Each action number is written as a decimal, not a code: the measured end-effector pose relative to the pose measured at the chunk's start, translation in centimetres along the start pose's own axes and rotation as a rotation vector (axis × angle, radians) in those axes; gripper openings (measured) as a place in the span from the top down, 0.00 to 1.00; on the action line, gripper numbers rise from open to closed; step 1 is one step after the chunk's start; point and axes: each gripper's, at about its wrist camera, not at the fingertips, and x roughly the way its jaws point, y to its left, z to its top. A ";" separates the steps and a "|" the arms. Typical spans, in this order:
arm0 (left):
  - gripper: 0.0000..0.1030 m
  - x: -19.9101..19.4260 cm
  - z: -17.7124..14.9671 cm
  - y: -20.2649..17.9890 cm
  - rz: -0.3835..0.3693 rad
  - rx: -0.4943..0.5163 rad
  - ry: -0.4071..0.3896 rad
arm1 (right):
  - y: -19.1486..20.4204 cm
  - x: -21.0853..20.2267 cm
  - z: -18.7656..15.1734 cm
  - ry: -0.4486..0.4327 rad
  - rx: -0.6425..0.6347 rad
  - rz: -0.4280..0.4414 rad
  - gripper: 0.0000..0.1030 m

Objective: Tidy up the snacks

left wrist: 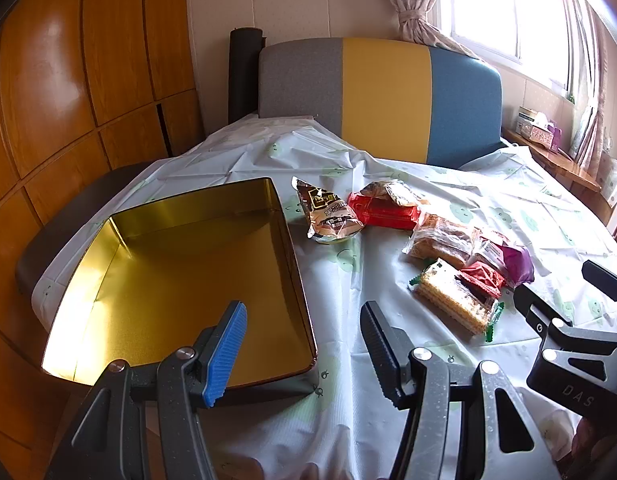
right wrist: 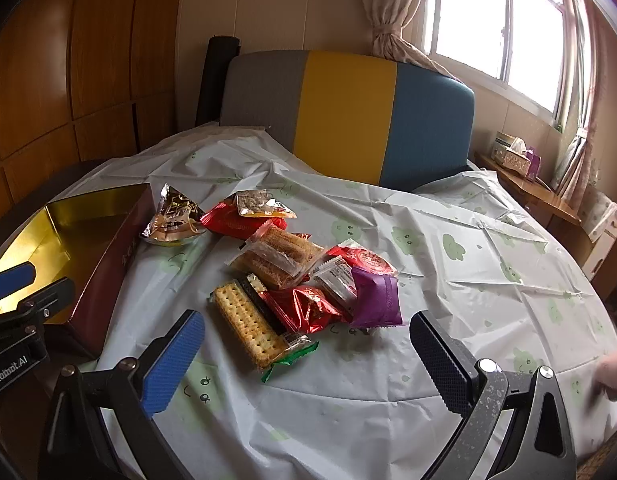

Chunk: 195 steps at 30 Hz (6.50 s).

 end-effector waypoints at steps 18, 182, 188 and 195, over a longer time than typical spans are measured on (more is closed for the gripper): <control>0.42 -0.1 0.2 -0.4 -0.014 0.020 0.002 | -1.1 0.1 0.5 0.001 0.012 0.009 0.00; 0.62 13.0 10.0 14.1 -0.067 -0.250 0.266 | 1.5 12.2 0.1 0.435 -0.333 0.507 0.50; 0.62 8.0 6.5 13.2 -0.057 -0.184 0.206 | 1.5 12.6 0.6 0.464 -0.296 0.497 0.49; 0.62 5.0 3.8 10.8 -0.045 -0.101 0.146 | 1.9 12.9 1.0 0.474 -0.290 0.440 0.50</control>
